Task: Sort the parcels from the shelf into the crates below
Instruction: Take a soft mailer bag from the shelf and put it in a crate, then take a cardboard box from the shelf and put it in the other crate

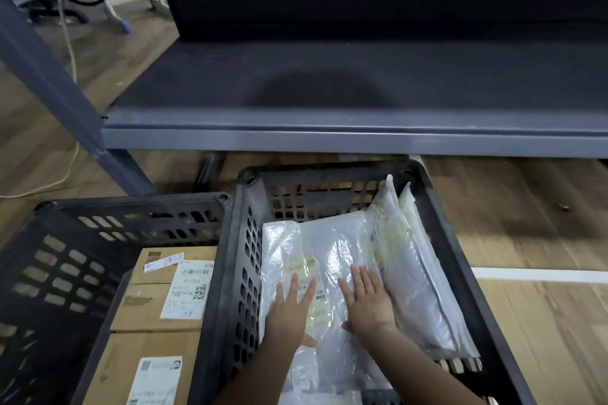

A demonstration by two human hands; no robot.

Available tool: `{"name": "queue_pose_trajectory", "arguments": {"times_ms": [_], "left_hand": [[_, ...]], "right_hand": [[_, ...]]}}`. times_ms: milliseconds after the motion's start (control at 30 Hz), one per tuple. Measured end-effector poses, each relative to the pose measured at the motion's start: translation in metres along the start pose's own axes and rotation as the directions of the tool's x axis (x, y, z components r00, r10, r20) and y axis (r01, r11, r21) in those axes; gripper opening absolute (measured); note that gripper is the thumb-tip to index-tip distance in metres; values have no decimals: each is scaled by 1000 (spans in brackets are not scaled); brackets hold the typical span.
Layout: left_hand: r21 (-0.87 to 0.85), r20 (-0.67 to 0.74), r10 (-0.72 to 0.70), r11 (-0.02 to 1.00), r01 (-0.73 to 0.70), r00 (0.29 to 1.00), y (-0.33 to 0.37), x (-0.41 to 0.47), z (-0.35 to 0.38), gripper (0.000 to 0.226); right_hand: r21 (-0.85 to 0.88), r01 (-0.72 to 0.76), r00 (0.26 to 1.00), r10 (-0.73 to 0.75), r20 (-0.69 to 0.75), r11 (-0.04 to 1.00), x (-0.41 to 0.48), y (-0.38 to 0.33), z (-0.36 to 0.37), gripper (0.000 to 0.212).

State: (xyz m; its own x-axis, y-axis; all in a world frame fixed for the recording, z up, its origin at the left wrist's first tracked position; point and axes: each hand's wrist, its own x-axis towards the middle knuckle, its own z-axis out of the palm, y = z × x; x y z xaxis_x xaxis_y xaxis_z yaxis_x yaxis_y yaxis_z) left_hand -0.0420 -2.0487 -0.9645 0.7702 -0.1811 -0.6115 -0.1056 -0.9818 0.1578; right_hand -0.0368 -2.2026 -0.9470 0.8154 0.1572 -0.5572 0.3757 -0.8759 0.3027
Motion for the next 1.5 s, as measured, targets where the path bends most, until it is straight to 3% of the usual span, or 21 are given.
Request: {"name": "queue_pose_trajectory", "arguments": {"times_ms": [167, 267, 467, 667, 833, 1033, 1267, 1500], "left_hand": [[15, -14, -53, 998, 53, 998, 2, -9, 3, 107], [11, 16, -93, 996, 93, 996, 12, -23, 13, 104], [125, -40, -80, 989, 85, 996, 10, -33, 39, 94], [51, 103, -28, 998, 23, 994, 8, -41, -5, 79], [30, -54, 44, 999, -43, 998, 20, -80, -78, 49], [20, -158, 54, 998, -51, 986, 36, -173, -173, 39], [-51, -230, -16, 999, 4, 973, 52, -317, -306, 35], [-49, -406, 21, 998, -45, 914, 108, -484, -491, 31]], "right_hand": [[82, 96, 990, -87, -107, 992, -15, -18, 16, 68], [137, 177, 983, -170, -66, 975, -28, -24, 32, 82], [25, 154, 988, -154, 5, 988, -36, -27, 46, 79], [143, 182, 980, -192, 54, 973, -34, -17, 23, 73], [360, 174, 985, -167, -51, 917, -72, 25, -50, 59], [492, 133, 989, -82, -123, 860, -160, 64, -151, 42], [509, 127, 978, -22, -207, 851, -284, 121, -297, 42], [484, 148, 921, 58, -385, 863, -436, 205, -484, 39]]}}
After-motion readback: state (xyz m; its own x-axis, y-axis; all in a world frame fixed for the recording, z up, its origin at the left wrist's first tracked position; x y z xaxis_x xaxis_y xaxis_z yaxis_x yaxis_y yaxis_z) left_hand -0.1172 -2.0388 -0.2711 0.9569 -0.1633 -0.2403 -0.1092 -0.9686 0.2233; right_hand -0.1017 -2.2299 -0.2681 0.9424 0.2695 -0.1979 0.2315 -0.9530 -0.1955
